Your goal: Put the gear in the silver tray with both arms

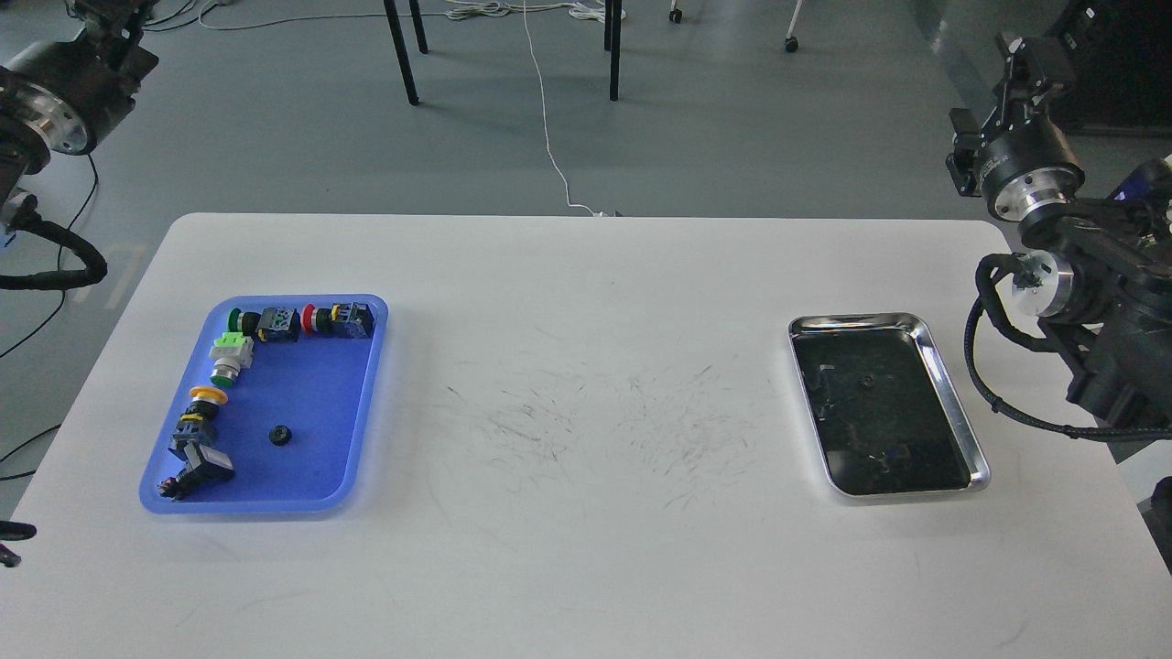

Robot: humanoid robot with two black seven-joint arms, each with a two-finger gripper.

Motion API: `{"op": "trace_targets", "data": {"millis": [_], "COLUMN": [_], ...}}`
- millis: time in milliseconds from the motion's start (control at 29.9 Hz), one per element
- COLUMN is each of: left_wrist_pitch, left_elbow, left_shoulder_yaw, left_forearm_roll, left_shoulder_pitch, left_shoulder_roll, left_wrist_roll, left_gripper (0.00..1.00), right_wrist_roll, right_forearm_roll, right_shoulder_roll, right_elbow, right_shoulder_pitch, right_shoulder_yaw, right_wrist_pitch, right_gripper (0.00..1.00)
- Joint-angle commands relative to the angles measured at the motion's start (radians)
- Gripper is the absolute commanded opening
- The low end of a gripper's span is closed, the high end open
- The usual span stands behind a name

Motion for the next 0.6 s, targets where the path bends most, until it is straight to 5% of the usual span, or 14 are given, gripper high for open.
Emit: {"op": "trace_targets", "data": {"millis": [0, 100, 568], "left_wrist_pitch": [-0.058, -0.156, -0.156], "left_elbow": [-0.01, -0.021, -0.148], "left_shoulder_yaw": [-0.032, -0.035, -0.05], "left_forearm_roll": [-0.021, -0.029, -0.076], "left_shoulder_pitch": [0.0, 0.003, -0.002], "left_shoulder_roll": [-0.015, -0.024, -0.084], "left_wrist_roll": [0.0, 0.0, 0.0], "left_gripper": [0.98, 0.98, 0.98], "right_wrist_roll": [0.0, 0.0, 0.0], "right_forearm_roll": [-0.002, -0.003, -0.005], "right_shoulder_roll": [0.001, 0.001, 0.028], "right_elbow": [0.0, 0.002, -0.003], "right_shoulder_pitch": [0.0, 0.0, -0.015], "right_shoulder_yaw": [-0.002, -0.002, -0.004], "right_wrist_pitch": [-0.004, -0.004, -0.005], "right_gripper": [0.93, 0.93, 0.94]}}
